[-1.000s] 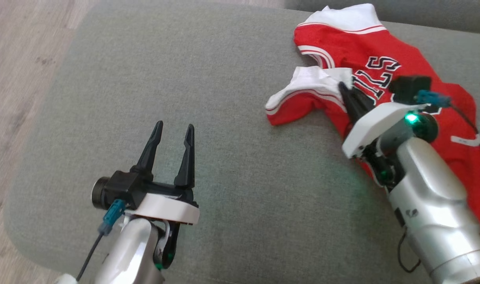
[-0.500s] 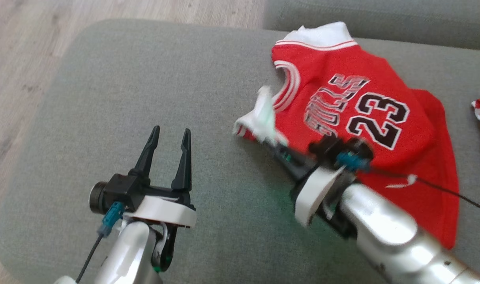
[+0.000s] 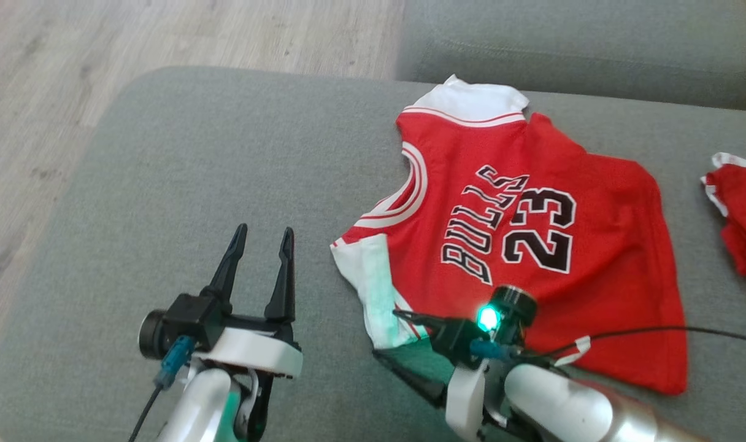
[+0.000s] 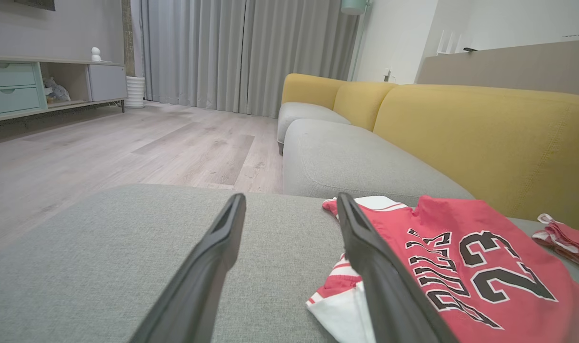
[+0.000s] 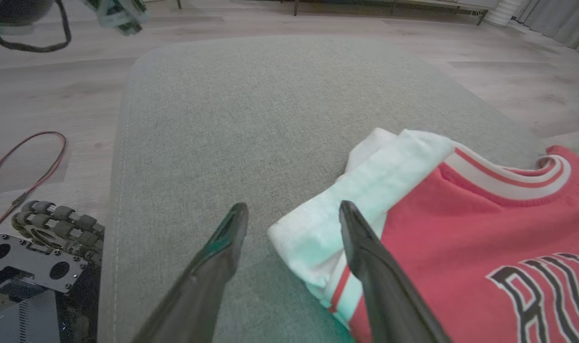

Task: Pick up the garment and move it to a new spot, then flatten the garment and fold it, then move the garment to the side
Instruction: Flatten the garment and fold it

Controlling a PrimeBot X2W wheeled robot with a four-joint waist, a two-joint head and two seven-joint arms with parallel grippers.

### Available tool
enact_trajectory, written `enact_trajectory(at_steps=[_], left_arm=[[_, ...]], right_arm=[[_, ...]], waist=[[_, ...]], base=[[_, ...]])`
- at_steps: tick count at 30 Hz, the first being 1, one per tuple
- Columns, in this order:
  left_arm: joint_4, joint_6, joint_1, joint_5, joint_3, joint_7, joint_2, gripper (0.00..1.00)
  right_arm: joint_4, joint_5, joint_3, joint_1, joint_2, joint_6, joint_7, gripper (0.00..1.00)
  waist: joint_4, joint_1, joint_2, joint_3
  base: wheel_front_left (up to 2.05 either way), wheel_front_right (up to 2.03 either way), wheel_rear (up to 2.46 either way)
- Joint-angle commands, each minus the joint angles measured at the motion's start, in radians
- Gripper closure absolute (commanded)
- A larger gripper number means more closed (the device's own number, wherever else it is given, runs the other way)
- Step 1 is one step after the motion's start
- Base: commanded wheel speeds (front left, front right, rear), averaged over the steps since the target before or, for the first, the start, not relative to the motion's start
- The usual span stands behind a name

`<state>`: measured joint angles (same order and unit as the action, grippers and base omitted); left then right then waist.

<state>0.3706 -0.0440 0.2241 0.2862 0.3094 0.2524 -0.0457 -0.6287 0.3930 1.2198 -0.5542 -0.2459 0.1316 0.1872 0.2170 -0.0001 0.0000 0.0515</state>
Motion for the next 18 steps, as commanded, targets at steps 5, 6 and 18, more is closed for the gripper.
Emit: enact_trajectory(at_steps=[5,6,18], left_arm=[[-0.032,0.003,0.011,-0.019,-0.046,0.009,-0.005,0.0],[-0.033,0.004,0.009,-0.02,-0.048,0.009,-0.005,0.0],[-0.062,0.008,-0.024,-0.027,-0.072,0.009,-0.005,0.0]], right_arm=[[0.011,0.058,-0.005,0.022,0.001,-0.001,0.035,0.0],[0.008,0.067,-0.026,0.024,0.001,-0.001,0.042,0.0],[0.106,-0.044,-0.728,0.198,0.035,-0.001,0.074,0.0]], waist=[[-0.029,0.0001,0.0,-0.028],[-0.035,0.0001,0.0,-0.032],[-0.101,0.0001,0.0,-0.051]], base=[[0.0,0.0,0.0],[0.0,0.0,0.0],[0.0,0.0,0.0]])
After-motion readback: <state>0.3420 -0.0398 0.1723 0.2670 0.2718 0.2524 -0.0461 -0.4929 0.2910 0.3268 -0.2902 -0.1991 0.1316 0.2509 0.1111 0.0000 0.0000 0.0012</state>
